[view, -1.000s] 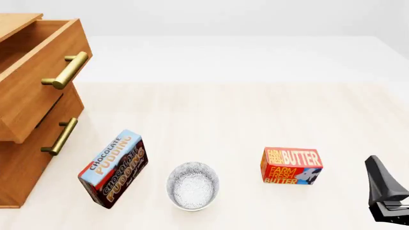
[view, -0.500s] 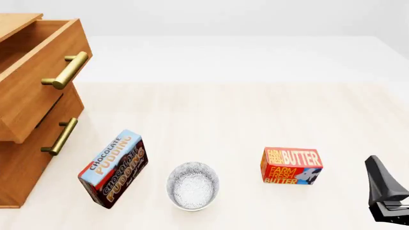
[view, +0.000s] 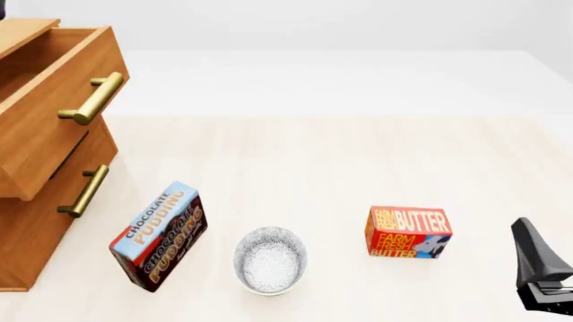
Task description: Put the bowl in the top drawer of the cabinet.
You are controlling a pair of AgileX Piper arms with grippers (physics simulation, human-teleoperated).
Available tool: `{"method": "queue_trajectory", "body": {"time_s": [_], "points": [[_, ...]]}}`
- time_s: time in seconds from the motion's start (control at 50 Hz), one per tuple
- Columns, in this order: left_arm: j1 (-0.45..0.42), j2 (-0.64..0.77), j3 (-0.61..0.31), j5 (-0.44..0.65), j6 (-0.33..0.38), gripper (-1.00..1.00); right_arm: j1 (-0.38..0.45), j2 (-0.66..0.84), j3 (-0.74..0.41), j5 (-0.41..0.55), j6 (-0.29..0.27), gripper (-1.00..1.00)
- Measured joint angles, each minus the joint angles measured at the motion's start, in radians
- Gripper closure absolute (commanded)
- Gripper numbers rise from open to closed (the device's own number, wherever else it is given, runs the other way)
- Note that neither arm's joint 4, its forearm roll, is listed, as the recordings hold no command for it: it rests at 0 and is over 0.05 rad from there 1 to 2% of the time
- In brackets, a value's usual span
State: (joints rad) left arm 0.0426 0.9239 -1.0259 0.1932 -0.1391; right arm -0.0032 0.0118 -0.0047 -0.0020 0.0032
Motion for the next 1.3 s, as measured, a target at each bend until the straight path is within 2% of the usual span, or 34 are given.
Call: {"method": "queue_trajectory", "body": {"time_s": [0.56,1.3], "points": [[0.034,0.122,-0.012,0.015,-0.084,-1.0,0.0,0.0,0.0,0.0,0.0,-1.0],[0.017,0.211,0.005,0.027,-0.175,-1.0,0.0,0.0,0.0,0.0,0.0,-1.0]]}}
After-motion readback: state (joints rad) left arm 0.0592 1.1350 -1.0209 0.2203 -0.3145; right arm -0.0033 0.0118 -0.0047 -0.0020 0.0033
